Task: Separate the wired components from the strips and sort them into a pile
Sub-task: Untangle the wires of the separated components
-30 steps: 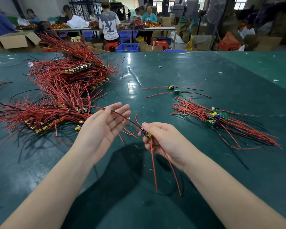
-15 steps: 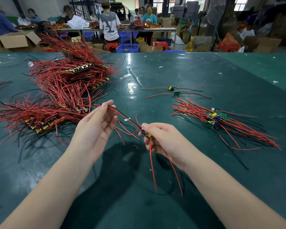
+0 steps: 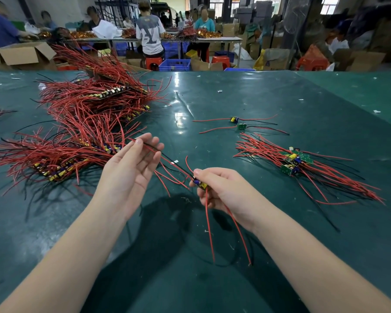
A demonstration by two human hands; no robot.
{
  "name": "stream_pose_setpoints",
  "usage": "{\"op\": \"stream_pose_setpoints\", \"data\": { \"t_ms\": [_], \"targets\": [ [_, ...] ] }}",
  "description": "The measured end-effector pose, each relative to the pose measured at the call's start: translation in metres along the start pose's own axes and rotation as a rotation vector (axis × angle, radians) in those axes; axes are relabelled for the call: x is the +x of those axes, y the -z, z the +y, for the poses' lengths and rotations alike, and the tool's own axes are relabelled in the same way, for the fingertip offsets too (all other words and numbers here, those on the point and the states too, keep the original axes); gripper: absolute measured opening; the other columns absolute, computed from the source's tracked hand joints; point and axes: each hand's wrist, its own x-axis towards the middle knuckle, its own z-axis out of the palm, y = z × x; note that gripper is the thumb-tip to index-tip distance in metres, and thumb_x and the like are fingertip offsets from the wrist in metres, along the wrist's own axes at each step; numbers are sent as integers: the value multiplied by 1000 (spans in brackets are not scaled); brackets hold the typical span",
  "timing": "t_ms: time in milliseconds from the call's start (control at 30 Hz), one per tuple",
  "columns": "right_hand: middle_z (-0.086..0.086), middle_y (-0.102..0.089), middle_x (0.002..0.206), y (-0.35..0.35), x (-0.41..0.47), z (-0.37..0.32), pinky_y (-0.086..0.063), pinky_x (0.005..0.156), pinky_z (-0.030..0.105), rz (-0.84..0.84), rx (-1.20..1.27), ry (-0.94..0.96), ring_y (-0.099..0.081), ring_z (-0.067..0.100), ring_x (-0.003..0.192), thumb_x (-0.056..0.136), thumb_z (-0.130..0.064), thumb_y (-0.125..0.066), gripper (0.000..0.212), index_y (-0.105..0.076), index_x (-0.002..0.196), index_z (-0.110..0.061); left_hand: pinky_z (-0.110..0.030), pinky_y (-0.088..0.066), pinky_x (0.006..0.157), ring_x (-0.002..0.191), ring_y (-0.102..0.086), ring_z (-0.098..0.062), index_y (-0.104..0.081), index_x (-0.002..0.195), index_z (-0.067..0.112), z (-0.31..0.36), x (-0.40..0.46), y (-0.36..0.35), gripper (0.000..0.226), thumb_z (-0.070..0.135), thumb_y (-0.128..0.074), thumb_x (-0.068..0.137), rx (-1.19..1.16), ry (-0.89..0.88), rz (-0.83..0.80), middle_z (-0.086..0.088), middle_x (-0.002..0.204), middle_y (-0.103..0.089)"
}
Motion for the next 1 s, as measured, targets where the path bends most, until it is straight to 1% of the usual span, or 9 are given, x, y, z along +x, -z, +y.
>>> {"op": "stream_pose_setpoints", "data": {
  "t_ms": [67, 200, 400, 567, 667, 733, 833, 900, 1000],
  "targets": [
    [0, -53, 61, 1, 0, 0, -38, 47, 16, -1, -34, 7, -47, 12, 49, 97, -26, -53, 29, -65, 74, -13, -16, -54, 69, 81, -71, -10, -65, 95, 10, 1, 0, -1, 22, 13, -44, 101, 1, 10, -2, 2, 80, -73],
    [0, -52, 61, 2, 2, 0, -37, 47, 17, 17, -108, 26, -46, 10, 47, 97, -26, -54, 28, -64, 74, -14, -13, -53, 64, 69, -69, -6, -65, 90, 10, 2, 0, -1, 25, 15, -43, 101, 37, 27, 28, 6, 69, -69],
    [-3, -52, 59, 9, 5, -1, -37, 46, 16, 48, -139, 47, -46, 7, 45, 96, -27, -54, 28, -65, 73, -15, -12, -49, 57, 60, -63, -5, -65, 85, 9, -1, 0, 1, 26, 11, -44, 101, 175, -37, 26, 8, 60, -61],
    [-3, -53, 60, 11, 5, -2, -38, 46, 16, 42, -183, 57, -47, 7, 45, 95, -28, -56, 28, -65, 72, -15, -10, -38, 47, 54, -54, -3, -64, 82, 11, -3, -1, 2, 27, 9, -45, 100, 311, -54, 5, 9, 55, -54],
    [-2, -53, 59, 10, 4, -2, -38, 47, 17, 20, -203, 50, -46, 7, 44, 95, -28, -56, 28, -65, 71, -15, -10, -33, 44, 53, -49, -3, -64, 81, 10, -4, -1, 2, 27, 8, -44, 100, 340, -56, -2, 9, 52, -50],
    [-3, -53, 58, 10, 4, -1, -38, 49, 18, 15, -184, 36, -46, 7, 44, 96, -28, -56, 28, -65, 73, -14, -10, -40, 48, 55, -55, -3, -65, 84, 11, -3, 0, 3, 25, 9, -46, 100, 315, -53, 0, 9, 55, -55],
    [-4, -53, 58, 13, 5, -2, -38, 50, 19, 38, -128, 23, -46, 9, 47, 97, -29, -54, 29, -66, 76, -14, -13, -51, 61, 68, -67, -7, -67, 90, 7, 0, 2, 5, 23, 11, -46, 100, 234, -48, -22, 3, 68, -67],
    [-3, -52, 59, 15, 5, -2, -38, 50, 19, 54, -107, 19, -45, 10, 48, 97, -29, -53, 30, -66, 75, -13, -16, -54, 67, 75, -69, -11, -67, 91, 5, 2, 3, 6, 23, 12, -46, 100, 196, -43, -20, 0, 75, -70],
    [-3, -52, 58, 17, 6, -3, -37, 49, 18, 62, -100, 14, -45, 10, 48, 97, -29, -54, 30, -66, 74, -14, -16, -55, 67, 76, -70, -12, -66, 91, 4, 4, 3, 7, 23, 13, -47, 100, 163, -22, 11, -1, 74, -71]
  ]
}}
